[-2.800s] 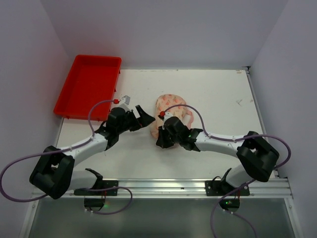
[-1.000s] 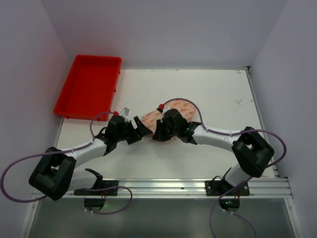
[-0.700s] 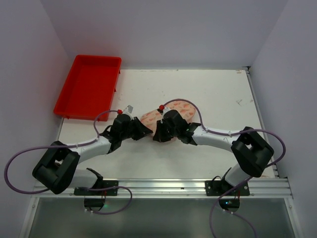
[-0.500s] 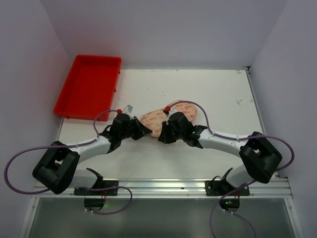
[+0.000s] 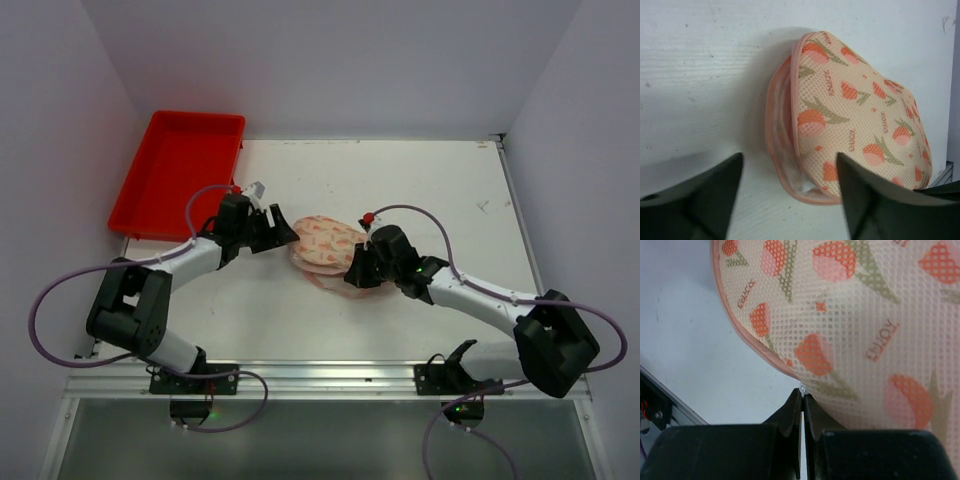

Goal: Unzip the laundry bag and remove the bra

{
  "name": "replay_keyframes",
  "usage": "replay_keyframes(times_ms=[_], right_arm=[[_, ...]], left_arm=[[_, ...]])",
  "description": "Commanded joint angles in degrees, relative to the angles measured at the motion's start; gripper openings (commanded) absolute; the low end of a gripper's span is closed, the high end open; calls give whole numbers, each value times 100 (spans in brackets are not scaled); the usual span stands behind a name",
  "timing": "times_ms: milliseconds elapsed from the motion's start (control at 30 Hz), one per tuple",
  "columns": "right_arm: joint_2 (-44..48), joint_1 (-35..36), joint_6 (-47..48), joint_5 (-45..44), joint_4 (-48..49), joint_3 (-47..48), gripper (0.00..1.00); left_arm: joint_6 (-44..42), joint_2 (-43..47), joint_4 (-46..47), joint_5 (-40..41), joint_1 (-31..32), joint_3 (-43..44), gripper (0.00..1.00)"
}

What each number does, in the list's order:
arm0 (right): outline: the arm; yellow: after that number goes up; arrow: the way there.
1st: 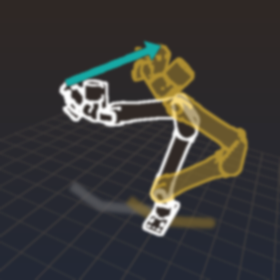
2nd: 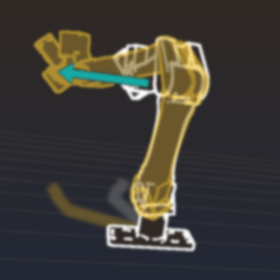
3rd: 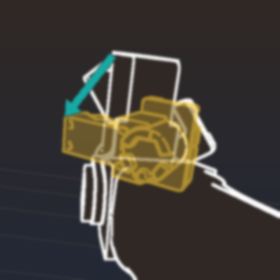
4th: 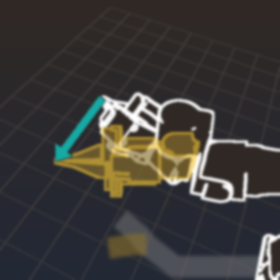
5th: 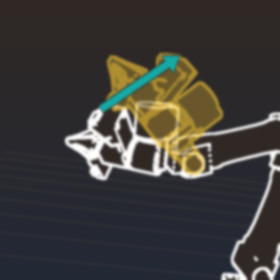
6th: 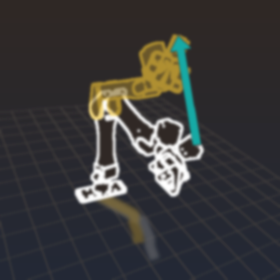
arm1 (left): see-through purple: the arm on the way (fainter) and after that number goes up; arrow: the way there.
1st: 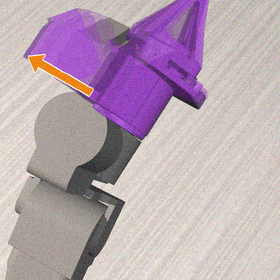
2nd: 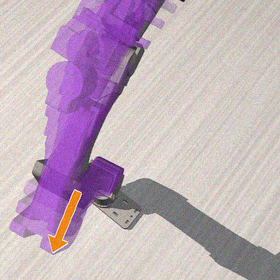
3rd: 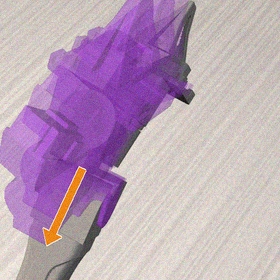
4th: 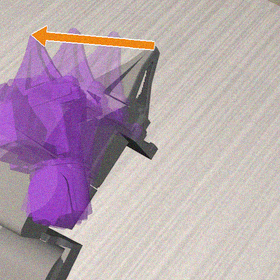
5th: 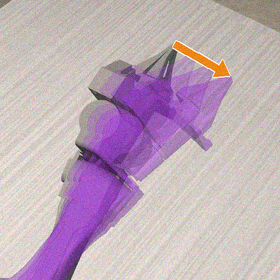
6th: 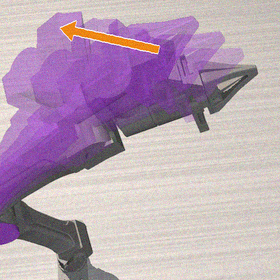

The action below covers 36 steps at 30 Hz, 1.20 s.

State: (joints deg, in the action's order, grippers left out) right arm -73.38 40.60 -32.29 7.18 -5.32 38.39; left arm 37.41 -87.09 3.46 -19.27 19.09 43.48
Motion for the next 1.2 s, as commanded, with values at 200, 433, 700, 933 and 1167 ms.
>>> replay_keyframes(times_ms=[200, 433, 700, 933, 1167], right_arm=[[-1028, 501, -277, 328, 619, 932, 0], [-1450, 625, -313, 363, 787, 1197, 0], [-1433, 634, -348, 381, 805, 1127, 0], [-1030, 633, -357, 214, 560, 811, 0], [33, 371, -269, -138, -407, 134, 0]], left_arm=[[1970, 1773, 760, 405, 277, -1622, 100], [2727, 1759, 1295, 1048, 1316, -1633, 100], [2877, 739, 1824, 1496, 1369, -1132, 88], [2974, 105, 1755, 1715, 1387, -781, 6], [2202, -27, 1298, 1332, 633, -323, 0]])
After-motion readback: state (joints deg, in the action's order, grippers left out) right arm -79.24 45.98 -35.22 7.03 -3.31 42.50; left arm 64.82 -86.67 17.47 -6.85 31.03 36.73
